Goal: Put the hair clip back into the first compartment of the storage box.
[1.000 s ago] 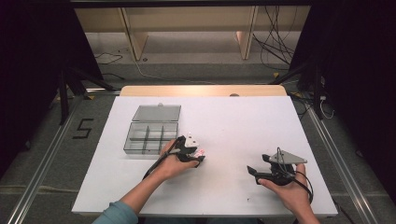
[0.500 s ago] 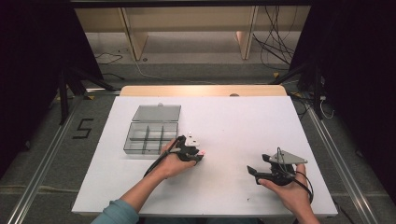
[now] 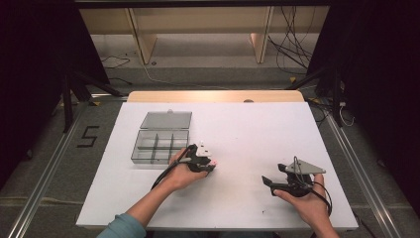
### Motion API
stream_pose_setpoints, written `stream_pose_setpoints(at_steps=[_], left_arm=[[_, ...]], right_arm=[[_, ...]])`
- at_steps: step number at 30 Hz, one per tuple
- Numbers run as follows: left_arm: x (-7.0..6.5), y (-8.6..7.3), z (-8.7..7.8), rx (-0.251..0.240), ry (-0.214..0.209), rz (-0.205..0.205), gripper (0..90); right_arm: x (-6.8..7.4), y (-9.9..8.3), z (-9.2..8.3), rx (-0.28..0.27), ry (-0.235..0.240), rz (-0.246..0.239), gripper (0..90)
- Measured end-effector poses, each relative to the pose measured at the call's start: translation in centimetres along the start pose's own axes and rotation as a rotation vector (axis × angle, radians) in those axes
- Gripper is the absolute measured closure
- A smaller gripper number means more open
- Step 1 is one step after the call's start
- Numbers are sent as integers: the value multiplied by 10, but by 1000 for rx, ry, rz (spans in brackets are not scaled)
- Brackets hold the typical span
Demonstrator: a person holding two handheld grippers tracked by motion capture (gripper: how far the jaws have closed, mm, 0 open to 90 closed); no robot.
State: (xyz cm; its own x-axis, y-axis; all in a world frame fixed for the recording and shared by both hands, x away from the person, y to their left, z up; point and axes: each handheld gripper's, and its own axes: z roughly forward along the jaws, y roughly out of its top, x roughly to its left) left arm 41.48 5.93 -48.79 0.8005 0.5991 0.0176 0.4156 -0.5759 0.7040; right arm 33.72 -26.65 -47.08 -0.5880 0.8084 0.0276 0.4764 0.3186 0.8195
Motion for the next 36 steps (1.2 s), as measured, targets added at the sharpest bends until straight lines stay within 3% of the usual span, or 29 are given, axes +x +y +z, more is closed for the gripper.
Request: stream_pose_setpoints(at_steps=[12,23,36], left_arm=[[1,1,-13,-40,6,20,685],[6,-2,-29,-94,30,4,686],[13,-4,-42,-119,56,-13,686]], right_arm=[[0,0,0,1,2,-1,247],[0,0,0,0,0,1,251],[0,-1,1,4,6,0,257]])
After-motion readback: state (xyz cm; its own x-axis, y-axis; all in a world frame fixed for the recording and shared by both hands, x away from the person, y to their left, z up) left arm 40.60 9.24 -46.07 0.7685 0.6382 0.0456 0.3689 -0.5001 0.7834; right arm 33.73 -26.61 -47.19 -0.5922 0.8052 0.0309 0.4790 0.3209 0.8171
